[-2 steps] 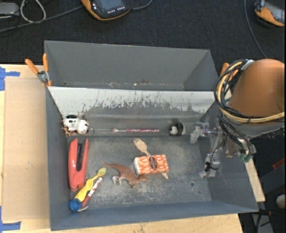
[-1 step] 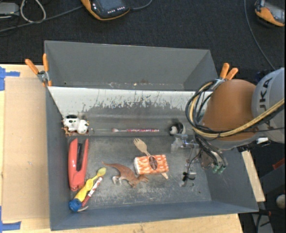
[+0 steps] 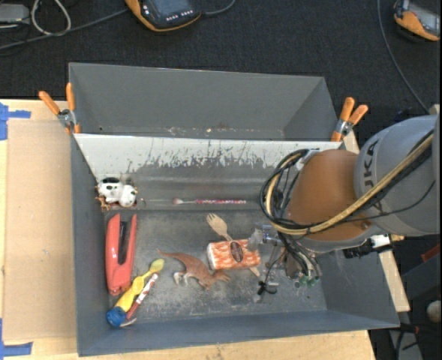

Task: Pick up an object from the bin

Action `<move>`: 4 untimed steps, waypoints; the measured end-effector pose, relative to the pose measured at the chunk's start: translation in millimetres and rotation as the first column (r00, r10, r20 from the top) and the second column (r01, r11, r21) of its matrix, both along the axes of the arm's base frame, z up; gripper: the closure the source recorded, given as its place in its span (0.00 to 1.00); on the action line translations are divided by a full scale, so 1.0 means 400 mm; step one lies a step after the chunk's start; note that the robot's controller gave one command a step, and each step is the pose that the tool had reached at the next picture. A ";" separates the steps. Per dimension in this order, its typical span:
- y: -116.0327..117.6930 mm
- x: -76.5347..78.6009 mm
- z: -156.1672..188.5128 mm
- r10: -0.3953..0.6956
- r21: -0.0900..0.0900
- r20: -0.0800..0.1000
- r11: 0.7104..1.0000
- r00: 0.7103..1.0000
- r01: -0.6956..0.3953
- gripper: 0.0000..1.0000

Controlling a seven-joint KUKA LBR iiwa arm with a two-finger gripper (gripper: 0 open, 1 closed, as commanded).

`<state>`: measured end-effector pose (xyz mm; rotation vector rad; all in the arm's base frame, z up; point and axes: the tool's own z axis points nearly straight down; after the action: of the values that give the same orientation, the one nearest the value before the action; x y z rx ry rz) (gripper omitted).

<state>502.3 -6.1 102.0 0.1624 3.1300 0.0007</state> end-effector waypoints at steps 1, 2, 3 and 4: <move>0.036 0.075 -0.052 -0.162 0.002 0.001 0.987 0.987 0.162 0.00; 0.150 0.071 -0.069 -0.175 0.001 -0.006 0.985 0.985 0.175 1.00; 0.150 0.071 -0.069 -0.174 0.000 -0.006 0.985 0.985 0.174 1.00; 0.161 0.060 0.075 -0.189 -0.001 -0.013 0.982 0.982 0.189 1.00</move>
Offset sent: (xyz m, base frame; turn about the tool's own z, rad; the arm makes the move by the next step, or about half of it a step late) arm 0.0291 0.0590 -0.0265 0.1808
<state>526.3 58.4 132.0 0.4609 3.1135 -0.0016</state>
